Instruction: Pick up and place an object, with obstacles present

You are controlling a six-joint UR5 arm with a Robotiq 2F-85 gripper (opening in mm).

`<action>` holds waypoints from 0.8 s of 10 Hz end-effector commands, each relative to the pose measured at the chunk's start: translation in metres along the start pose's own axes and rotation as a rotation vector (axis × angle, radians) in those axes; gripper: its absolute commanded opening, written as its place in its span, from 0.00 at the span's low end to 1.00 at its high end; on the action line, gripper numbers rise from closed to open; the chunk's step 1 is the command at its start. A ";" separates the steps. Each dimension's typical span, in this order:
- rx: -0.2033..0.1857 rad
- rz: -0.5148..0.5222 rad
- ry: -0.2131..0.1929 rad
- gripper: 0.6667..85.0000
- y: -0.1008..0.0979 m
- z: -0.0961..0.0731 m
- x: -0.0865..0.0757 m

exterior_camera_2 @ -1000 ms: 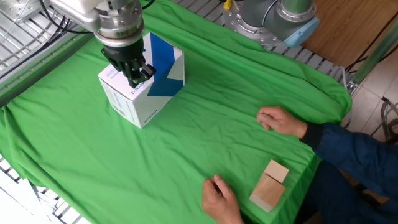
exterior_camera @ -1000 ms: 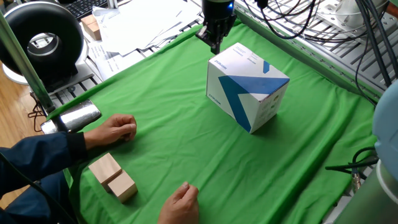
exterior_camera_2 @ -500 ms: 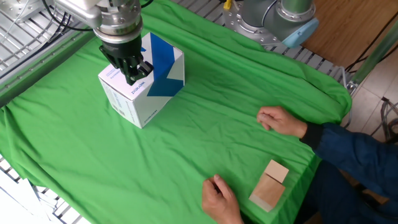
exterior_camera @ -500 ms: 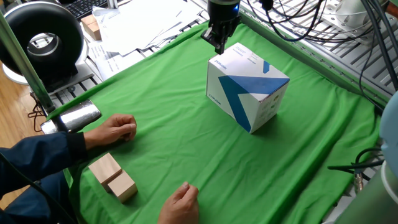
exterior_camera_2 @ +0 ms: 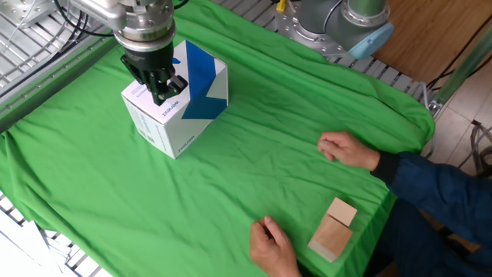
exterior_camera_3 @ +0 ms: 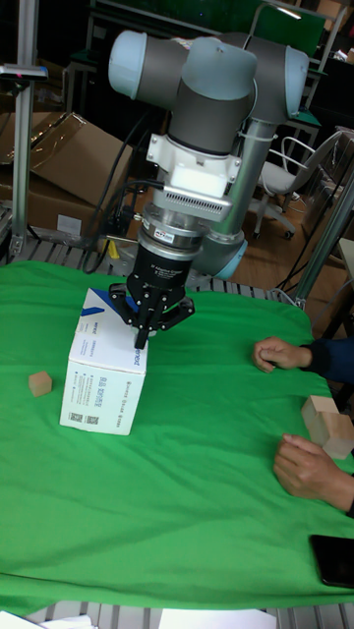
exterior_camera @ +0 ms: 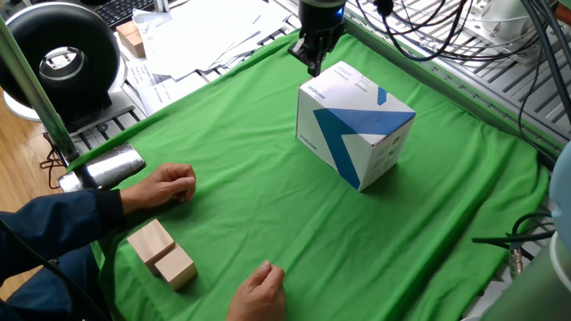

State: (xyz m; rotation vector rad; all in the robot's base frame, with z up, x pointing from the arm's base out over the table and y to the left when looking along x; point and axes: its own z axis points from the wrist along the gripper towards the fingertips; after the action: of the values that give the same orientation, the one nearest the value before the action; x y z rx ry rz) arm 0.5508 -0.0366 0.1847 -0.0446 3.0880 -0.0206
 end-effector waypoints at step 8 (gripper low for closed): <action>0.019 -0.057 0.071 0.01 -0.058 -0.010 0.010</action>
State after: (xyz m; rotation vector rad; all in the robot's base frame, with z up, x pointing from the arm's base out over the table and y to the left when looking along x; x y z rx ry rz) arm 0.5412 -0.0618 0.1880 -0.0417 3.1408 -0.0551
